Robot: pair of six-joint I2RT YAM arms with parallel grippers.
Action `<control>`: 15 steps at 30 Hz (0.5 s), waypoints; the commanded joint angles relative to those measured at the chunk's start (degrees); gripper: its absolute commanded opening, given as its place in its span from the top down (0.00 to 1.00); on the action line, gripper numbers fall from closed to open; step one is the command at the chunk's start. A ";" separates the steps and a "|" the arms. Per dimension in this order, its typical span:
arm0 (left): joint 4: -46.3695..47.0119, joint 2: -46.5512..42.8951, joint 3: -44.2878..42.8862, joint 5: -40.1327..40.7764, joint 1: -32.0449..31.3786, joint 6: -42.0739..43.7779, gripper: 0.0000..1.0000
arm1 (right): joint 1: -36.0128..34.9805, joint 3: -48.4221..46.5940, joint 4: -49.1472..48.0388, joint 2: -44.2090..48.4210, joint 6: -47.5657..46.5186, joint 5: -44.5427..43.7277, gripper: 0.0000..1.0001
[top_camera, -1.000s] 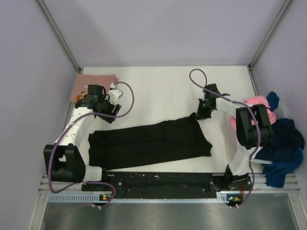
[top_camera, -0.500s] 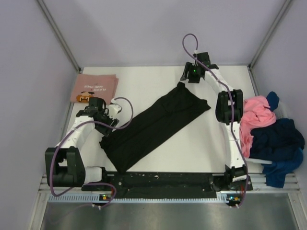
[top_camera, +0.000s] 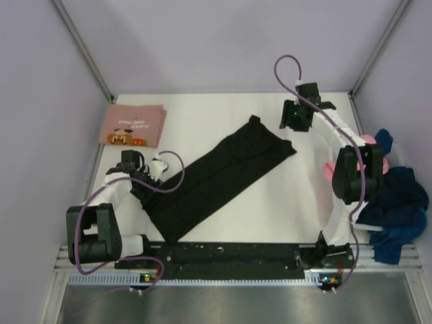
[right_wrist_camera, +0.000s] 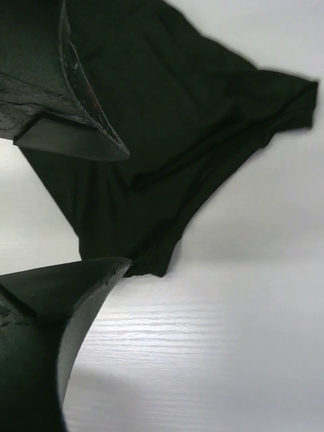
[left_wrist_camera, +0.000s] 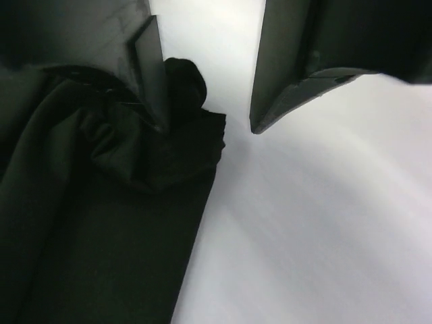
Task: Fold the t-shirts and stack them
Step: Rotate the tshirt 70 degrees
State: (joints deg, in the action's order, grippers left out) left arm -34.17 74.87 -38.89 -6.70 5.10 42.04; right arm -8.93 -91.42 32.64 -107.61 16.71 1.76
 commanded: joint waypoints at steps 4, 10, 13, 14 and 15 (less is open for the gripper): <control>1.22 0.45 3.03 -5.77 0.17 4.62 0.88 | 2.25 8.88 0.84 -2.86 0.52 -3.52 0.42; -5.01 -2.62 6.46 -13.24 0.00 10.33 1.00 | 2.95 4.77 0.67 -10.94 -0.10 3.59 0.75; -10.81 -3.50 6.03 -17.80 -0.18 14.02 1.00 | 3.30 -0.93 1.19 -15.86 -0.97 4.83 0.93; -12.57 -3.94 5.76 -19.56 -0.70 14.99 0.99 | 3.65 -4.18 1.28 -17.61 -1.15 5.18 0.99; -14.41 -4.38 5.41 -21.15 -1.75 15.96 0.98 | 4.26 -7.34 1.37 -19.89 -1.41 6.40 1.00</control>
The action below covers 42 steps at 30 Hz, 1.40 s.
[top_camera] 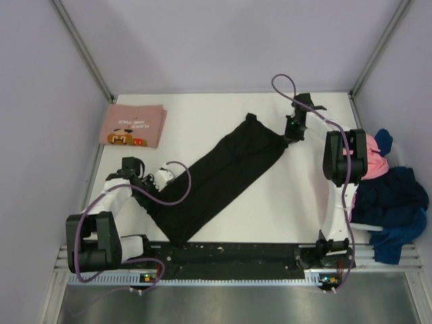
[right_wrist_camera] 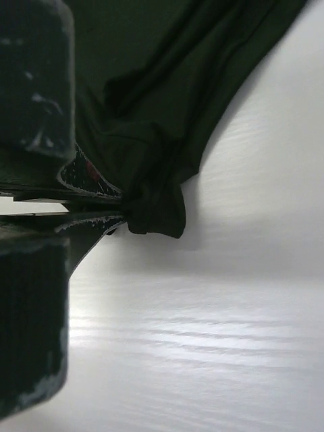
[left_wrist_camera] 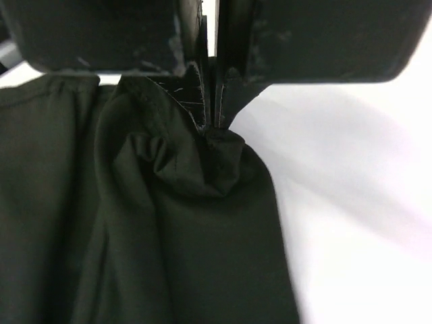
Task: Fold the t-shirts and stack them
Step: Rotate the tshirt 70 degrees
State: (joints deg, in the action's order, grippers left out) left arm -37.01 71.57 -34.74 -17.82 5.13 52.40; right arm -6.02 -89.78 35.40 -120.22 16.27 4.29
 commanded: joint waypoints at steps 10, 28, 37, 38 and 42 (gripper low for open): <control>-17.46 -3.98 -4.27 -10.38 -24.97 0.24 0.46 | 3.91 -52.06 0.29 -28.65 -0.97 6.52 0.65; -6.14 -2.76 -9.99 -13.90 -28.15 17.54 0.34 | -4.16 14.22 -27.80 32.81 -23.11 23.19 0.30; -3.69 0.85 -4.82 -11.71 -32.10 25.56 0.30 | -29.63 52.50 -34.21 60.62 -52.28 35.78 0.30; -3.33 1.29 -4.20 -11.10 -32.46 25.56 0.30 | -31.75 53.64 -32.08 61.94 -53.70 36.31 0.30; -4.38 1.99 -3.23 -11.97 -33.16 26.26 0.31 | -42.37 59.88 -30.22 64.68 -58.80 29.92 0.30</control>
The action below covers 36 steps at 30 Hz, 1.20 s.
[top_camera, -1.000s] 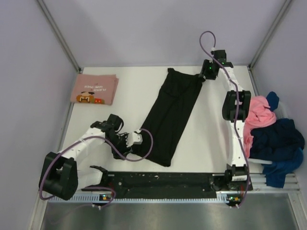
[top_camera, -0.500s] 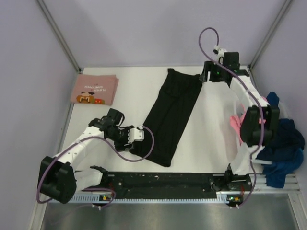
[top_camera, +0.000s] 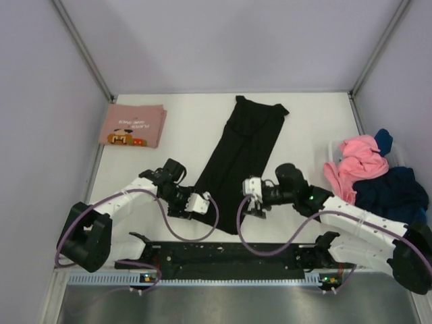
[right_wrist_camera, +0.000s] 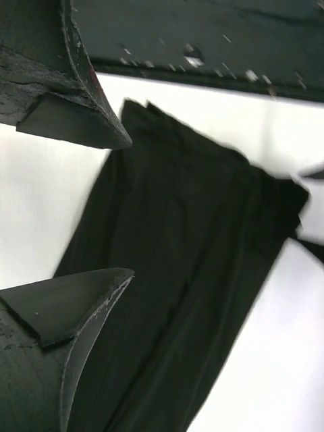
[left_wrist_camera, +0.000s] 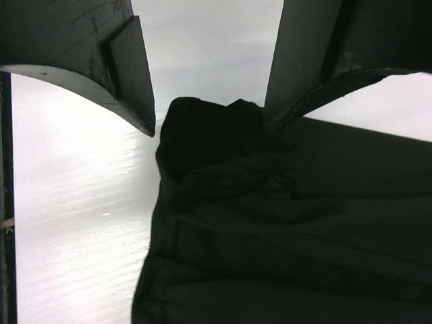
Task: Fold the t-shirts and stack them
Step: Rotate the tshirt 70 degrees, then grab the bottom of the folded rectangular tshirt with both arms
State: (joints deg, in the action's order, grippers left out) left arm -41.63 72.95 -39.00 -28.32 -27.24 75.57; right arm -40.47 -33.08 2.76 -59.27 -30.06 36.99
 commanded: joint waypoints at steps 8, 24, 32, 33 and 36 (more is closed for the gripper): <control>0.58 2.11 3.14 3.18 -3.52 2.57 0.34 | -24.21 4.69 -6.01 -9.44 -14.23 -15.10 0.29; -7.75 -4.91 2.71 -0.51 -10.72 -7.62 1.00 | -30.02 2.06 6.62 -10.62 -14.95 -18.81 1.00; -9.81 -4.49 -12.75 0.52 -12.48 -19.39 1.00 | -23.98 0.91 8.84 1.69 -5.27 -16.35 1.00; -8.14 -3.44 -14.68 2.72 -12.39 -21.15 1.00 | -21.35 0.83 7.97 1.96 -4.92 -16.08 1.00; -3.83 2.09 -21.26 8.34 -12.39 -24.58 1.00 | -13.09 0.48 3.84 1.35 -5.27 -15.73 1.00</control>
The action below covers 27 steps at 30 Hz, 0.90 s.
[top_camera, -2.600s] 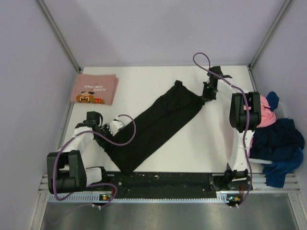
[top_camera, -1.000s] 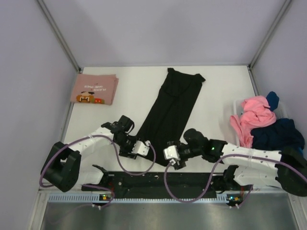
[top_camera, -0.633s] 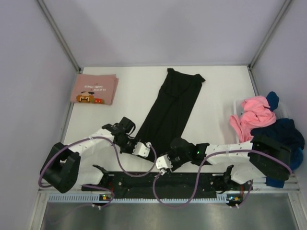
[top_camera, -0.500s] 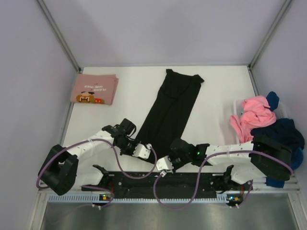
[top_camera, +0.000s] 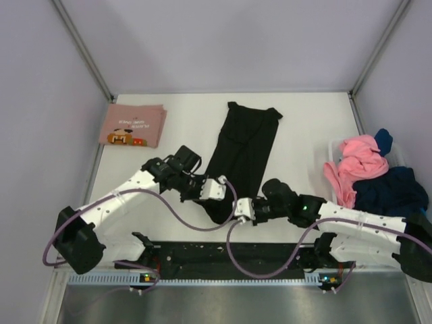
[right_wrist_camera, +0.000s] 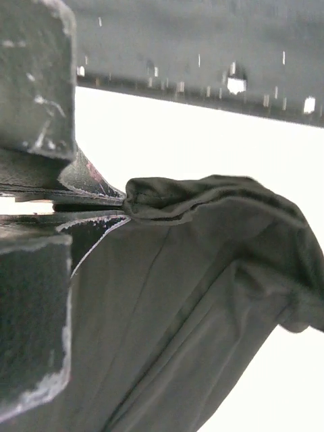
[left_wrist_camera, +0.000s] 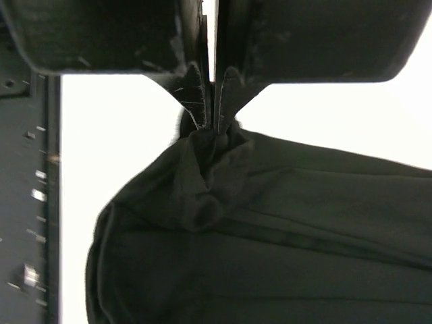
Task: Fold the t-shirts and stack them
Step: Grab the bottom of the folded rectangular tshirt with both arms, then fold the folded rectangular tshirt in 1/3 of the way
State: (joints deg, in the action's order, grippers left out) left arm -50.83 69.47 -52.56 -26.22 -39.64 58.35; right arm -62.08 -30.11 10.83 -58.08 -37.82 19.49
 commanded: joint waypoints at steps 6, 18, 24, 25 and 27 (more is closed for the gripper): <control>12.59 19.09 -19.93 12.68 2.98 -12.28 1.00 | 22.70 -3.90 -19.33 -7.38 3.02 1.44 1.00; 13.30 43.37 -44.81 17.51 7.21 -15.81 1.00 | 36.94 -10.49 -28.33 -23.55 0.39 2.14 1.00; 14.44 49.44 -49.92 20.15 7.21 -15.19 1.00 | 39.41 -12.78 -28.32 -28.39 -1.46 2.84 1.00; 14.88 50.05 -50.27 20.50 7.29 -15.11 1.00 | 39.58 -13.13 -28.23 -29.18 -1.90 2.66 1.00; 15.93 51.20 -50.71 21.12 7.29 -15.11 1.00 | 39.85 -14.01 -28.14 -30.76 -2.25 2.05 1.00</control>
State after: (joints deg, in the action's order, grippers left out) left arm -38.11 118.37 -100.51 -7.60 -32.16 43.40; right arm -22.96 -40.01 -13.58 -86.67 -38.02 19.84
